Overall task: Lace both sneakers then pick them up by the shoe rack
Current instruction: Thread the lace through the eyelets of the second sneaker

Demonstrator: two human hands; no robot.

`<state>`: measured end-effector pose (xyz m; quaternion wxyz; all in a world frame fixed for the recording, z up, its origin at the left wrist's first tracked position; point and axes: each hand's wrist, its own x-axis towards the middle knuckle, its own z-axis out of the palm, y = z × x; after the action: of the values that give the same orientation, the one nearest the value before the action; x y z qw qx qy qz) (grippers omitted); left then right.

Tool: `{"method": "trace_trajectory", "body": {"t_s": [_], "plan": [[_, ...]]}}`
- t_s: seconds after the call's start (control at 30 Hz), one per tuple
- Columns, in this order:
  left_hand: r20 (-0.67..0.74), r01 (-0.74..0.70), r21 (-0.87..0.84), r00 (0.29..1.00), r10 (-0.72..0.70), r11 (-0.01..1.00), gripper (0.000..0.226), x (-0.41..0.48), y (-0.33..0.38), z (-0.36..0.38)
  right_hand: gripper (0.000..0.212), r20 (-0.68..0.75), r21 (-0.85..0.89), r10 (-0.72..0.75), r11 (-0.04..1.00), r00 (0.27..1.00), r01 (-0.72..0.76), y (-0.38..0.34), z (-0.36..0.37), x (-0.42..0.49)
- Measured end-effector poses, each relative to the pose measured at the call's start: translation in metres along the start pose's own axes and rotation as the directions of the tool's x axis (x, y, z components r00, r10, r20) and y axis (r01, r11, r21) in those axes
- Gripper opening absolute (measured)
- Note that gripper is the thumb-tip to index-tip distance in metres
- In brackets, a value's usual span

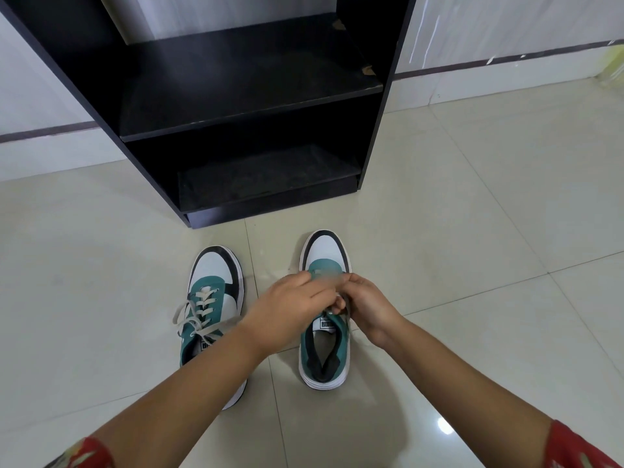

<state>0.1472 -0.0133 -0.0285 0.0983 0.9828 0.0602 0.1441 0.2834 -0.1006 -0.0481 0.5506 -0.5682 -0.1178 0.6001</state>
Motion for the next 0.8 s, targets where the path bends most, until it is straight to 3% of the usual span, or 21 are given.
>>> {"method": "trace_trajectory", "body": {"t_s": [0.17,0.3,0.37,0.43,0.47,0.53,0.6,0.63,0.7,0.73,0.8], "plan": [[-0.017,-0.123,0.193,0.992,0.129,0.973,0.013,0.002,-0.003,-0.002,0.016,0.047,0.015,0.045,0.999,0.998,-0.046,0.006,-0.005,0.001],[0.024,-0.124,0.223,0.992,0.122,0.967,0.015,0.002,0.0,-0.001,0.005,0.158,0.058,0.033,0.997,0.987,-0.043,0.004,-0.005,-0.005],[0.065,-0.013,0.135,0.998,0.005,0.991,0.018,0.005,0.004,-0.005,0.01,0.155,-0.017,0.003,1.0,0.988,-0.001,0.002,-0.004,-0.006],[0.128,0.297,-0.135,0.951,-0.28,0.945,0.014,0.008,0.006,-0.009,0.014,0.131,-0.1,-0.045,0.993,0.99,0.058,0.004,0.0,-0.007],[0.224,0.485,-0.292,0.873,-0.434,0.825,0.01,0.01,0.006,-0.01,0.016,0.096,-0.109,-0.042,0.993,0.995,0.052,0.005,0.001,-0.007],[0.404,0.702,-0.504,0.706,-0.582,0.503,0.014,0.016,0.003,-0.011,0.025,0.012,-0.195,-0.058,0.979,0.998,0.059,0.007,0.004,-0.008],[0.539,0.768,-0.613,0.578,-0.613,0.185,0.022,0.02,-0.001,-0.014,0.036,-0.034,-0.431,-0.21,0.885,0.977,0.176,0.01,0.003,-0.014],[0.588,0.77,-0.636,0.527,-0.614,0.051,0.024,0.021,-0.002,-0.016,0.042,-0.043,-0.613,-0.332,0.754,0.942,0.237,0.012,0.0,-0.017],[0.636,0.754,-0.649,0.467,-0.614,-0.098,0.026,0.018,-0.002,-0.015,0.05,-0.018,-0.878,-0.516,0.417,0.857,0.233,0.011,-0.006,-0.027],[0.641,0.751,-0.649,0.455,-0.618,-0.12,0.026,0.016,0.0,-0.014,0.051,-0.003,-0.907,-0.544,0.355,0.839,0.227,0.008,-0.006,-0.033],[0.645,0.746,-0.651,0.444,-0.622,-0.143,0.026,0.013,0.005,-0.012,0.048,0.011,-0.887,-0.456,0.407,0.89,0.219,0.003,-0.003,-0.04]]}}
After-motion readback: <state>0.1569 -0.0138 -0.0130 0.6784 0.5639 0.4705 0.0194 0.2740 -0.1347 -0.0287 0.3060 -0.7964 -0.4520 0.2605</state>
